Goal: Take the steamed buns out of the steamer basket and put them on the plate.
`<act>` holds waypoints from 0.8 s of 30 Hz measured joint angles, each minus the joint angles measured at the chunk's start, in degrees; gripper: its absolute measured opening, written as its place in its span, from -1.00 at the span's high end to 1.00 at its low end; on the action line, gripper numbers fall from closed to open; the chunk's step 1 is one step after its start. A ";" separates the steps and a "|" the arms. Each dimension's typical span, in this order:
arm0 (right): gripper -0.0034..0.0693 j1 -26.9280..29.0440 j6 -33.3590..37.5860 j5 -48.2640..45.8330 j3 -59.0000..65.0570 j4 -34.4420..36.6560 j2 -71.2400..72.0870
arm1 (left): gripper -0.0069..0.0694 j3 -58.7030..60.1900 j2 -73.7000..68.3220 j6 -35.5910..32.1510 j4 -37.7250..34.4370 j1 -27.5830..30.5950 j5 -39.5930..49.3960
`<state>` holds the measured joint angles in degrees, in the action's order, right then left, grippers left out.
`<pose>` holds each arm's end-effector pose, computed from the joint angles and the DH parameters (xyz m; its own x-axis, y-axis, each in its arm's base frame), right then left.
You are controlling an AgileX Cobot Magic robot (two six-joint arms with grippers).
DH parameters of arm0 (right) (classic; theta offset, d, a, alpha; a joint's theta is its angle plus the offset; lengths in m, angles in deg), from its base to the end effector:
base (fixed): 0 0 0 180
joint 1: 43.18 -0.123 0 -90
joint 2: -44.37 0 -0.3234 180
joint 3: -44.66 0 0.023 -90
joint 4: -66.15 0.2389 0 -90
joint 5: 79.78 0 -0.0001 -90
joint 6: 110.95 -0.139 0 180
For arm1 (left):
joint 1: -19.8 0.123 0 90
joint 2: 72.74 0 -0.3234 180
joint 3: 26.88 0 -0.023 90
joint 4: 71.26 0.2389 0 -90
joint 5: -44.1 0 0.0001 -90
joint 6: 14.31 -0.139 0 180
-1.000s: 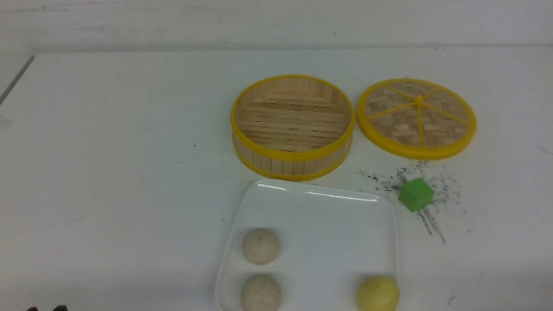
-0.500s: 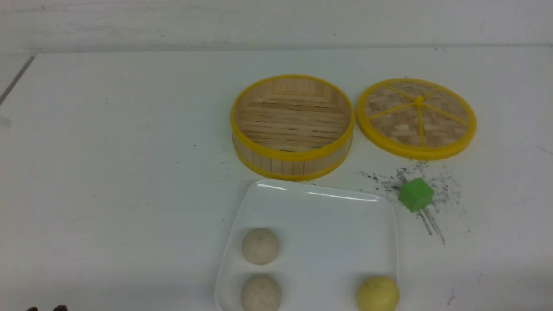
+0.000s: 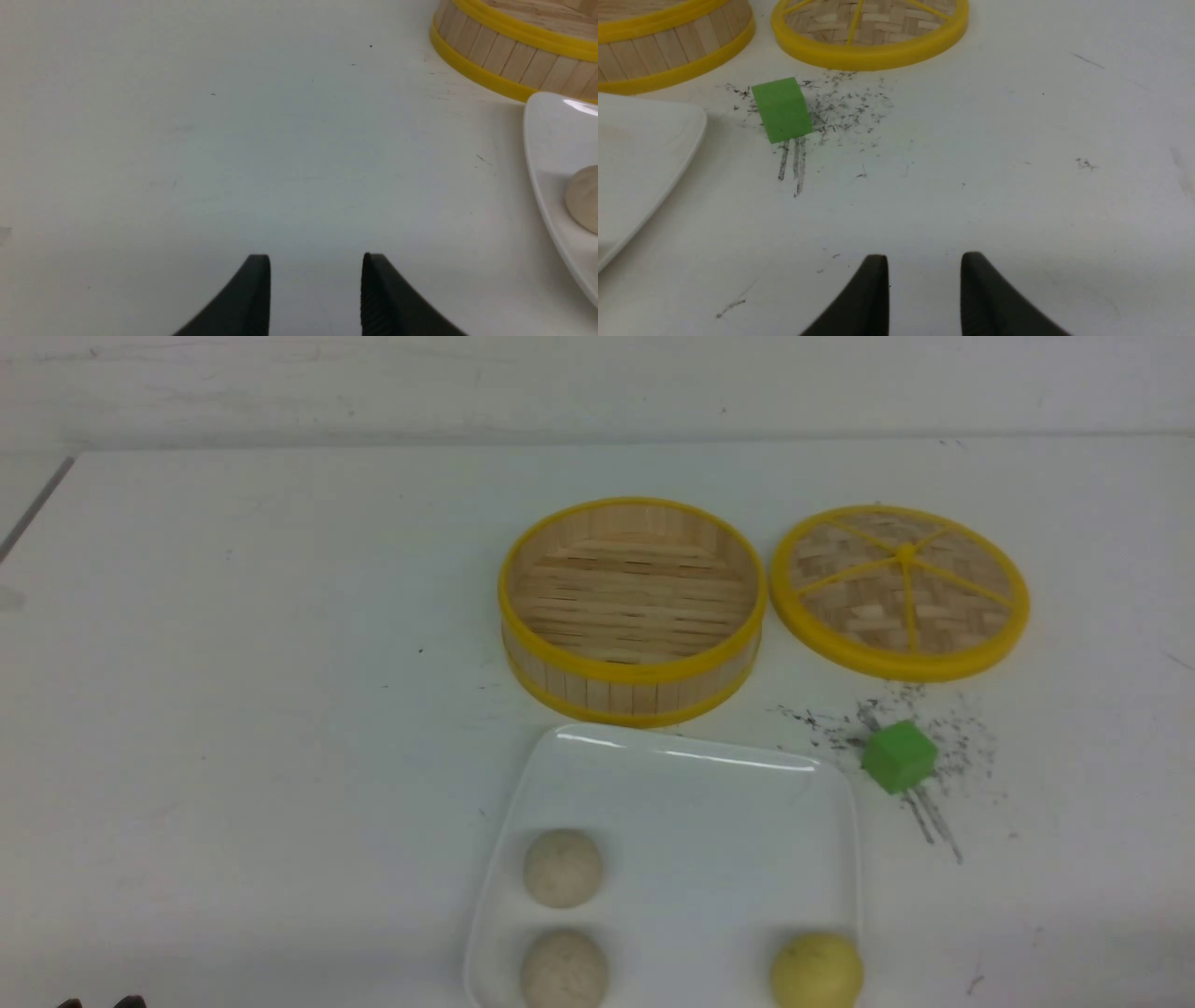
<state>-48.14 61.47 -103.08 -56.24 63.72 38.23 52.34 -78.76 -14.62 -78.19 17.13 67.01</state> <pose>0.0464 0.0017 0.1561 -0.3217 0.0656 -0.9446 -0.0408 0.9957 0.0831 0.0462 -0.0087 0.1567 -0.3166 -0.0911 -0.9442 0.0580 0.9917 -0.1151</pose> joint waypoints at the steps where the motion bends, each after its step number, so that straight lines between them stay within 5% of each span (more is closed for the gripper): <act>1: 0.25 0.00 0.00 0.00 0.00 0.00 0.00 | 0.03 0.00 0.00 0.00 0.00 0.00 0.00; 24: 0.25 0.00 0.00 0.00 0.00 0.00 0.00 | 0.03 0.00 0.00 0.00 2.74 0.00 -0.24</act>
